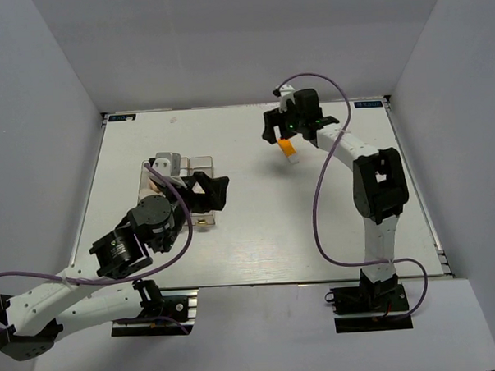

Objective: Organize the makeup

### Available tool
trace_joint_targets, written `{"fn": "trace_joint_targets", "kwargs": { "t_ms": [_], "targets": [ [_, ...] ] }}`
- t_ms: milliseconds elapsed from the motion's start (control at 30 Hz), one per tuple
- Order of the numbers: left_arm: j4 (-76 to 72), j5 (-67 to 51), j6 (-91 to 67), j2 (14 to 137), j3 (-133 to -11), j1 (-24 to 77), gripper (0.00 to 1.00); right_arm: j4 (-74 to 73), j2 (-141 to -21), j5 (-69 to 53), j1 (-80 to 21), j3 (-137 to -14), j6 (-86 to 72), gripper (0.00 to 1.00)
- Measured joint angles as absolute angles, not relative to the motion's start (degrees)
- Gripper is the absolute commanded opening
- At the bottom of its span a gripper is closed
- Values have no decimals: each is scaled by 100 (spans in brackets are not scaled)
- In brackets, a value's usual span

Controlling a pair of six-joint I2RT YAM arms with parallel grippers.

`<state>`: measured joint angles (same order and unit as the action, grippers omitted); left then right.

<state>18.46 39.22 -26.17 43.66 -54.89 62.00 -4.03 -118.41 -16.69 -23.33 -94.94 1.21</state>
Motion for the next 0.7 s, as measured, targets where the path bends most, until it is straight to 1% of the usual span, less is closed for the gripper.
{"fn": "trace_joint_targets", "kwargs": {
  "t_ms": [133,200,267,400,500,700],
  "targets": [
    [1817,3885,-2620,4368,-5393,6202,98,-825,-11690,-1166,-1968,-9122,513,89],
    [1804,3874,-2617,4372,-5391,6202,98,-1050,-11695,-956,-1898,-9017,722,86],
    [1791,3859,-2617,4372,-5391,6202,98,-1245,-11721,-775,-1872,-8973,921,78],
    [1793,3852,-2620,4403,-5391,6200,98,-1356,-11863,-550,-1848,-8973,1149,70],
    [1796,3848,-2635,4462,-5393,6202,98,-1365,-12049,-440,-1850,-8980,1234,67],
    [1826,3833,-2646,4560,-5430,6200,98,-1376,-12376,-336,-1850,-8984,1271,66]
  ]
}}
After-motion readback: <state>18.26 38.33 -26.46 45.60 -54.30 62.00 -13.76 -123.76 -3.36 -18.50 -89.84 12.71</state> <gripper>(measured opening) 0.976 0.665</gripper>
